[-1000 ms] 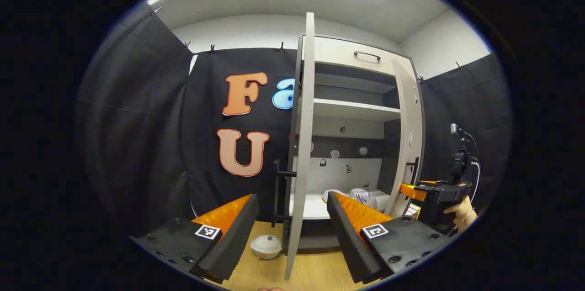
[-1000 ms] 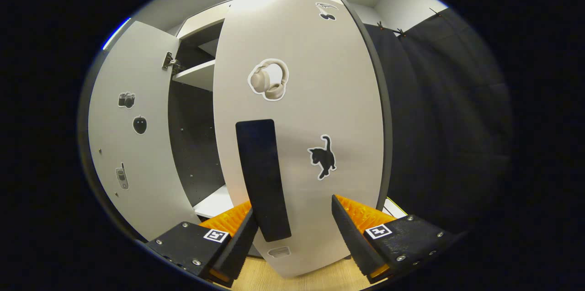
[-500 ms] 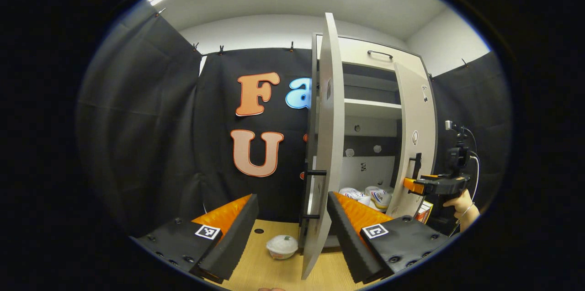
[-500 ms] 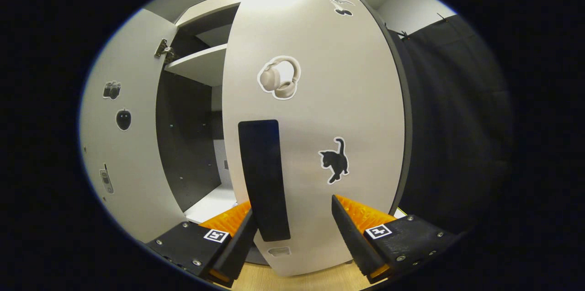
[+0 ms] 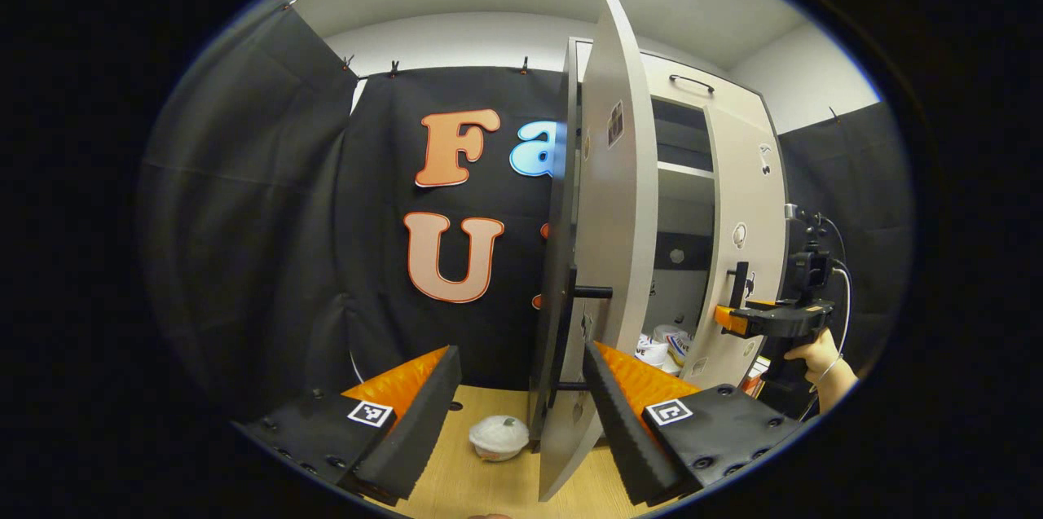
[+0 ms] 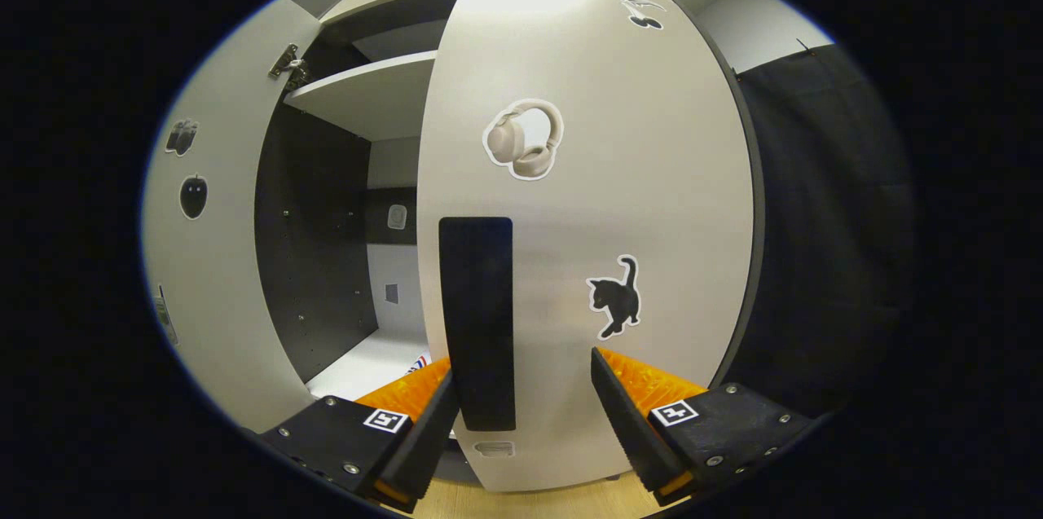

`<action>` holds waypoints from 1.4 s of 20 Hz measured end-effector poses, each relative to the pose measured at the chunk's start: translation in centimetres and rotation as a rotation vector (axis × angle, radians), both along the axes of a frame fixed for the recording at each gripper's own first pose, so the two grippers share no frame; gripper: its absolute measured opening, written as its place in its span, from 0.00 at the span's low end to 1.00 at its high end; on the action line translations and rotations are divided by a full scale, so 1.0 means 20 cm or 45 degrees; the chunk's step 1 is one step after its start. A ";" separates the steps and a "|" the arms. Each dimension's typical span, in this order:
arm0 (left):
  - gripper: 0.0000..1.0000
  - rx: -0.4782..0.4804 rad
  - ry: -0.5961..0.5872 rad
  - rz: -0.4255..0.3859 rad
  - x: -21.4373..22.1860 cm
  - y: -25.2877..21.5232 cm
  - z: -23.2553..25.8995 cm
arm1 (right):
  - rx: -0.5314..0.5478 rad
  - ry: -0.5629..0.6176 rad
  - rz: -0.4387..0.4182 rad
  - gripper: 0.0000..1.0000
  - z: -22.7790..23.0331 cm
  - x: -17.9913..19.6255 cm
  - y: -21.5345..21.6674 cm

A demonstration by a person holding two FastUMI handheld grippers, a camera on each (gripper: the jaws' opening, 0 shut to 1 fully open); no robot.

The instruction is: Grab one shoe with the right hand and put it into the shoe cabinet, grab the other shoe with the left hand and put it into the shoe cabinet; then close the right door with the right hand and the left door with the left hand.

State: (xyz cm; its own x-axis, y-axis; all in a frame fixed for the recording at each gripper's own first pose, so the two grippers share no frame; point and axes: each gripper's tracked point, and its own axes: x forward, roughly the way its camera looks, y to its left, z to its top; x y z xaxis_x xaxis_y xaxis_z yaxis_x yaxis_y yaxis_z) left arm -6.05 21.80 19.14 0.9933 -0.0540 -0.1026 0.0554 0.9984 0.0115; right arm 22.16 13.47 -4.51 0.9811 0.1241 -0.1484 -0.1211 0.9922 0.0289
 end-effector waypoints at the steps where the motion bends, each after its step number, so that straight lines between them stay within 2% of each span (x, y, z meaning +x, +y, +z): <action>1: 0.97 0.007 0.011 -0.005 0.02 0.00 -0.01 | -0.002 0.007 -0.006 0.93 0.00 -0.01 0.00; 5: 0.95 0.007 0.034 -0.045 0.07 -0.03 -0.06 | 0.046 -0.030 0.009 0.93 0.09 -0.08 -0.01; 6: 0.99 0.007 0.038 -0.049 0.07 -0.03 -0.07 | 0.045 -0.048 0.015 0.93 0.13 -0.12 -0.02; 7: 0.94 0.003 0.039 -0.058 0.07 -0.04 -0.06 | 0.039 -0.065 0.019 0.93 0.16 -0.16 -0.03; 12: 0.94 -0.018 0.059 -0.168 0.08 -0.20 -0.09 | 0.039 -0.095 0.009 0.93 0.24 -0.30 -0.13; 17: 0.94 -0.032 0.085 -0.293 0.13 -0.46 -0.13 | 0.031 -0.104 -0.044 0.93 0.27 -0.44 -0.30; 23: 0.94 -0.106 0.108 -0.363 0.22 -0.74 -0.17 | 0.011 -0.125 -0.132 0.93 0.30 -0.58 -0.55; 24: 0.99 -0.125 0.116 -0.383 0.24 -0.80 -0.19 | -0.005 -0.131 -0.152 0.93 0.30 -0.60 -0.59; 25: 0.94 -0.127 0.122 -0.385 0.27 -0.85 -0.20 | -0.016 -0.134 -0.172 0.93 0.30 -0.62 -0.64; 28: 0.96 -0.055 0.119 -0.340 0.39 -0.95 -0.24 | -0.029 -0.130 -0.224 0.93 0.29 -0.65 -0.76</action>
State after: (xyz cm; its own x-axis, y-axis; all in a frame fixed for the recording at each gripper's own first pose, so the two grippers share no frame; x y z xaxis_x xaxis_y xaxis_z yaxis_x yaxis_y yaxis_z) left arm 1.77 2.76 14.40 0.9297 -0.3184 -0.1852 0.3151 0.9478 -0.0480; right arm 9.06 -1.65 1.29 0.9975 -0.0525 -0.0478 0.0527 0.9986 0.0025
